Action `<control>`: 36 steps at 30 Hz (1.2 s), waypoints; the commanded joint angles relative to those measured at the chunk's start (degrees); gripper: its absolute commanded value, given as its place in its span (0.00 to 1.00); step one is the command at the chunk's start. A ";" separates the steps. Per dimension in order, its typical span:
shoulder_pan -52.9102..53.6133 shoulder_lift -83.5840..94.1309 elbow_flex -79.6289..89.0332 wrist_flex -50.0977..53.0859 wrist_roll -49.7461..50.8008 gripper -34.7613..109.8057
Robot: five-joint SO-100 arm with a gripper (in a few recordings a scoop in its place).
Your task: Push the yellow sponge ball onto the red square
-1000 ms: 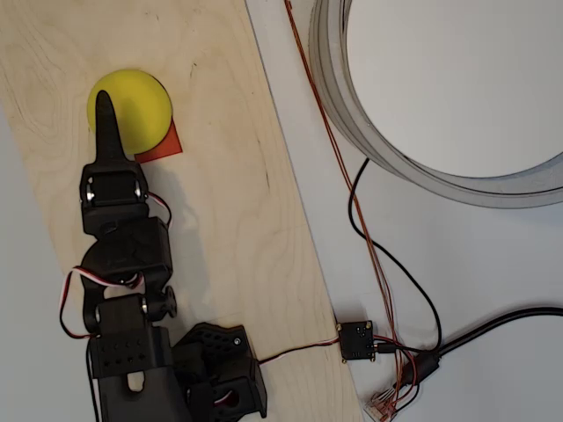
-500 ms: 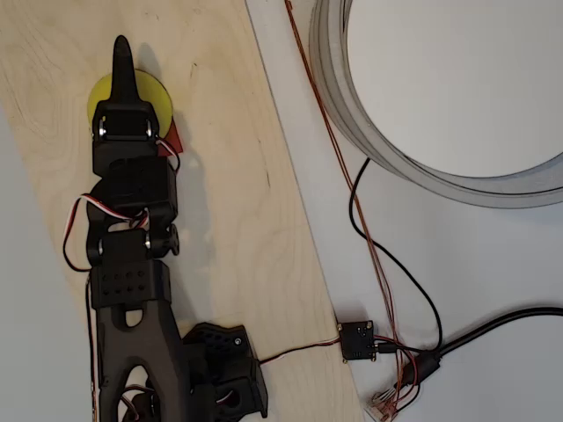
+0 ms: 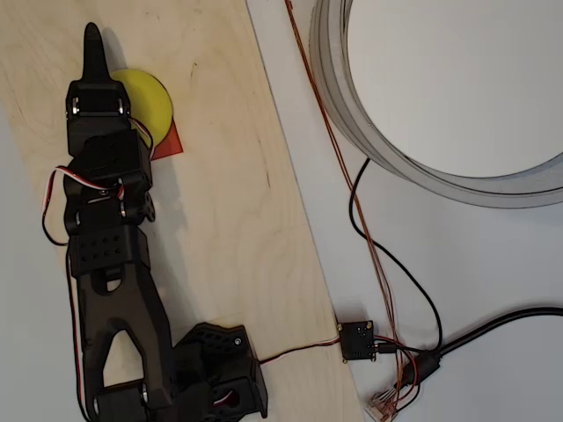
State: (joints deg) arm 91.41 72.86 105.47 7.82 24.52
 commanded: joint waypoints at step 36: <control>2.90 -5.62 -1.05 0.79 7.03 0.38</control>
State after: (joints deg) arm 93.25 64.69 102.92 7.38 30.23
